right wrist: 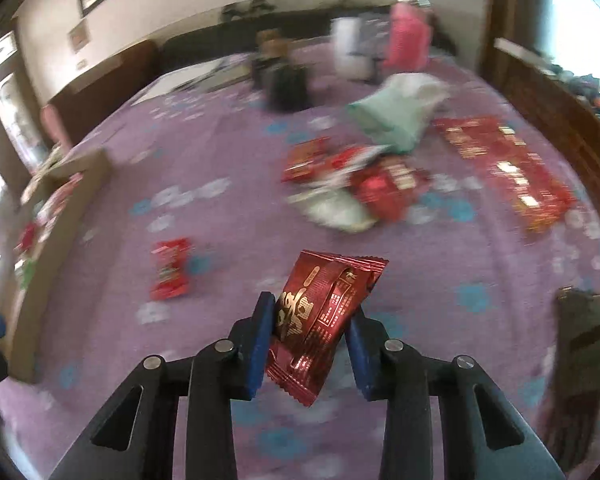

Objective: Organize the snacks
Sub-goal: 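Return to the table and grasp the dark red gold-printed bag with the right gripper, then grasp the small red candy with the left gripper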

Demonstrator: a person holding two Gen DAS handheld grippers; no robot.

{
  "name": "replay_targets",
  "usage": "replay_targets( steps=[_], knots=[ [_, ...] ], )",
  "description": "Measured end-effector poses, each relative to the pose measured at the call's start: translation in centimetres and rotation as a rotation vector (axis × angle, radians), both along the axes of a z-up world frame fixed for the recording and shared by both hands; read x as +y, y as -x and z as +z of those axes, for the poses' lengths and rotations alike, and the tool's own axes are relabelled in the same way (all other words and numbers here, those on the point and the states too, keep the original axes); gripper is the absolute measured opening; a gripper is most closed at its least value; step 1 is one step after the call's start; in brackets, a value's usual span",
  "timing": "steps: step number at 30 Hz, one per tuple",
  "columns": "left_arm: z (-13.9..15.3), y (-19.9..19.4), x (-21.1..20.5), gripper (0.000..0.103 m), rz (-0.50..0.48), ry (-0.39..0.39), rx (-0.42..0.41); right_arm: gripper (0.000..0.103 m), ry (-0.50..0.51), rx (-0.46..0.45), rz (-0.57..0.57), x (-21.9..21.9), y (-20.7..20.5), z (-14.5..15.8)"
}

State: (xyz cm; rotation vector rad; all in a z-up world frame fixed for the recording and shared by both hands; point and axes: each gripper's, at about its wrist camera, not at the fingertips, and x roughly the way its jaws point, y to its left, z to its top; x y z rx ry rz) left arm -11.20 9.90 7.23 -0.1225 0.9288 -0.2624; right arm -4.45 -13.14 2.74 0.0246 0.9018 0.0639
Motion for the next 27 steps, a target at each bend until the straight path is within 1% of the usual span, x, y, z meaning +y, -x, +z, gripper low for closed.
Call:
replay_targets(
  steps=[4, 8, 10, 13, 17, 18, 20, 23, 24, 25, 27],
  knots=[
    [-0.5, -2.3, -2.1, 0.061, -0.009, -0.019, 0.01, 0.036, -0.058, -0.017, -0.013, -1.6, -0.2, -0.6],
    [-2.0, -5.3, -4.3, 0.06, -0.015, -0.054, 0.024, 0.036, -0.049, -0.022, -0.008, -1.5, 0.0, -0.8],
    [-3.1, -7.0, -5.1, 0.06, 0.013, -0.073, 0.057, 0.037, -0.05, -0.021, -0.004, -1.4, -0.2, -0.9],
    [-4.1, -8.3, -5.9, 0.06, 0.016, -0.079, 0.071, 0.038, -0.062, -0.018, -0.001, -1.5, -0.1, -0.9],
    [-5.4, -9.3, -7.2, 0.06, 0.004, -0.127, 0.086, 0.038, -0.065, -0.015, -0.001, -1.4, 0.1, -0.9],
    [-5.4, -9.2, -7.6, 0.06, -0.002, -0.153, 0.058, 0.038, -0.065, -0.016, -0.001, -1.5, 0.1, -0.9],
    [-5.6, -9.2, -8.1, 0.06, -0.016, -0.174, 0.05, 0.038, -0.065, -0.015, -0.001, -1.5, 0.1, -0.9],
    [-5.8, -9.2, -8.8, 0.06, -0.016, -0.206, 0.014, 0.038, -0.065, -0.016, -0.002, -1.4, 0.1, -0.9],
    [-5.9, -9.0, -9.1, 0.061, -0.018, -0.229, -0.005, 0.038, -0.063, -0.016, -0.002, -1.4, 0.1, -0.9],
    [-6.0, -8.9, -9.3, 0.061, -0.021, -0.237, -0.023, 0.037, -0.064, -0.017, -0.002, -1.4, 0.1, -0.9],
    [-6.0, -8.8, -9.2, 0.06, -0.017, -0.222, -0.04, 0.036, -0.063, -0.017, -0.001, -1.4, 0.1, -0.9]
  ],
)
